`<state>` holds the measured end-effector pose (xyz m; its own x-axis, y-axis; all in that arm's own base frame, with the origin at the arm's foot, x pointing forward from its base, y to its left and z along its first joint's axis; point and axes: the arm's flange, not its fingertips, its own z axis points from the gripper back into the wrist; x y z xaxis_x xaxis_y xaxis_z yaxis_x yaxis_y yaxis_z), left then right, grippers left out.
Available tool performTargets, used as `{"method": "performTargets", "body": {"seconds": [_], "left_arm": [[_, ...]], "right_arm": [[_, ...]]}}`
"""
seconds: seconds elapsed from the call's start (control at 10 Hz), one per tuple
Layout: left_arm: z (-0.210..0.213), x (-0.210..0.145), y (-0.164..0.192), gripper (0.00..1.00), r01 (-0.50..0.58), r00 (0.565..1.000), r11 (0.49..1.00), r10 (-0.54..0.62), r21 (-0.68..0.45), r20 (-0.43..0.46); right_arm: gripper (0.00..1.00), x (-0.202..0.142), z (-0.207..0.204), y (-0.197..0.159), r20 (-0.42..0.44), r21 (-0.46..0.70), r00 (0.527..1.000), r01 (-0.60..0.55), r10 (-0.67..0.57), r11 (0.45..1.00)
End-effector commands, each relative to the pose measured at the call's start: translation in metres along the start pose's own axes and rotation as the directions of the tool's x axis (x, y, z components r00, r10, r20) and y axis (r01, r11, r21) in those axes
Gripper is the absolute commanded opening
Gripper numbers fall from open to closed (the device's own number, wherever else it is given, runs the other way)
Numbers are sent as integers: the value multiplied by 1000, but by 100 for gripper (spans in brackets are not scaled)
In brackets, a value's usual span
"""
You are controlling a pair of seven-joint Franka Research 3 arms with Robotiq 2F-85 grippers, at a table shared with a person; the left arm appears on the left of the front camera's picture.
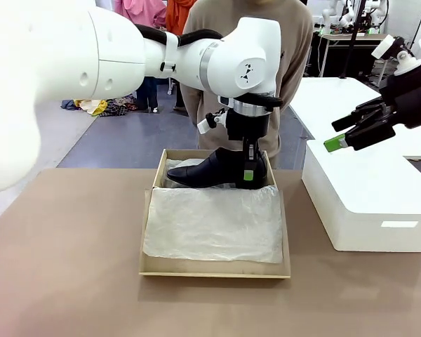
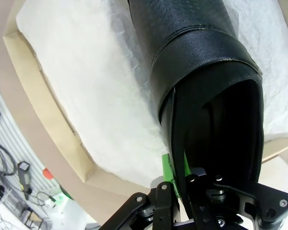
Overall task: Pack the shoes into the box.
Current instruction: Place the other shoe of the Shoes into the Shoes Box.
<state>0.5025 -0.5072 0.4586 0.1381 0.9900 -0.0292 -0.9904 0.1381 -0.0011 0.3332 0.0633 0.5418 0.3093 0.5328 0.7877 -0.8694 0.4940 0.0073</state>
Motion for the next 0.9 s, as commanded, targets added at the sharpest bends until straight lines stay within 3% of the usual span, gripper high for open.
{"method": "performTargets", "body": {"seconds": [0.0,0.8], "left_arm": [[11,-8,-8,0,-55,997,998,55,-5,50],[-6,-9,-14,0,-112,991,990,118,-88,67]], "right_arm": [[100,1,-1,-4,26,14,999,-22,21,1000],[100,1,-1,-4,26,14,999,-22,21,1000]]}}
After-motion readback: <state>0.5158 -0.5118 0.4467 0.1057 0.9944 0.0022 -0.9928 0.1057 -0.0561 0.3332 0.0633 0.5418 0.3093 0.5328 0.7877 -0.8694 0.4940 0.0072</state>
